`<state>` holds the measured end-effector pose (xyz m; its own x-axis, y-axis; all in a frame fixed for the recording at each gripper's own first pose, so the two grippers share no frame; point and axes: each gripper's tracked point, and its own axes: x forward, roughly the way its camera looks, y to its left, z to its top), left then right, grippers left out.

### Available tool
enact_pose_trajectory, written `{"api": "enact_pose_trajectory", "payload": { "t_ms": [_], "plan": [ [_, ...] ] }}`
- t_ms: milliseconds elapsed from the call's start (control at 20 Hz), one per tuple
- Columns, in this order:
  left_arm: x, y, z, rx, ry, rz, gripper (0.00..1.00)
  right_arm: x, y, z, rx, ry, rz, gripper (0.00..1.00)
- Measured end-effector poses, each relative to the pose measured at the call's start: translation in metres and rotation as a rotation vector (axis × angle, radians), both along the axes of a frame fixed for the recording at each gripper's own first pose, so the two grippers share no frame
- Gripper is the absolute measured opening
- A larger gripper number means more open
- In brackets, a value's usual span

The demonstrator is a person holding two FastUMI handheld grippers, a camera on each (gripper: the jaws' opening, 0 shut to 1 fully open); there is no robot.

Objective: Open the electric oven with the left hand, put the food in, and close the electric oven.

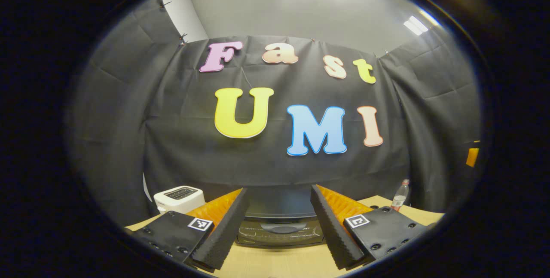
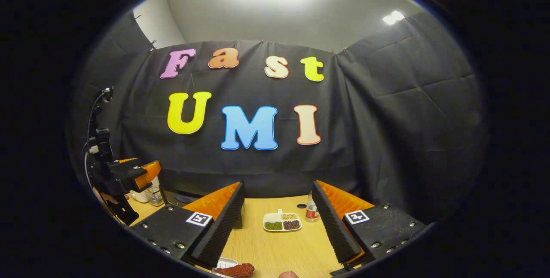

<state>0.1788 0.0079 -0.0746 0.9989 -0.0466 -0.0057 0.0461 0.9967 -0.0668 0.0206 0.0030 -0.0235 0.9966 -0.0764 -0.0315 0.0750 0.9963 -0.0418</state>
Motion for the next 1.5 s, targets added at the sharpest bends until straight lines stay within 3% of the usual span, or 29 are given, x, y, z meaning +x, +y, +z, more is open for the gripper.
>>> {"api": "enact_pose_trajectory", "payload": {
  "t_ms": [50,700,1000,1150,1200,1300,1500],
  "plan": [
    [0.009,-0.001,-0.009,-0.002,0.010,-0.008,0.93,0.002,0.000,-0.002,-0.008,0.003,-0.014,0.96],
    [0.104,-0.037,-0.106,0.014,0.144,-0.105,1.00,0.007,-0.014,-0.016,-0.050,0.054,-0.180,0.96],
    [0.119,-0.041,-0.154,0.041,0.232,-0.107,0.97,0.003,-0.017,-0.017,-0.075,0.069,-0.207,0.96],
    [0.120,-0.040,-0.168,0.042,0.265,-0.093,1.00,0.003,-0.015,-0.017,-0.086,0.075,-0.204,0.96],
    [0.121,-0.040,-0.166,0.050,0.249,-0.093,0.91,0.003,-0.015,-0.017,-0.087,0.078,-0.201,0.96],
    [0.119,-0.040,-0.168,0.073,0.251,-0.091,1.00,0.003,-0.016,-0.016,-0.087,0.077,-0.198,0.96],
    [0.109,-0.039,-0.168,0.056,0.248,-0.076,0.97,0.002,-0.019,-0.012,-0.073,0.068,-0.190,0.96]
  ]
}}
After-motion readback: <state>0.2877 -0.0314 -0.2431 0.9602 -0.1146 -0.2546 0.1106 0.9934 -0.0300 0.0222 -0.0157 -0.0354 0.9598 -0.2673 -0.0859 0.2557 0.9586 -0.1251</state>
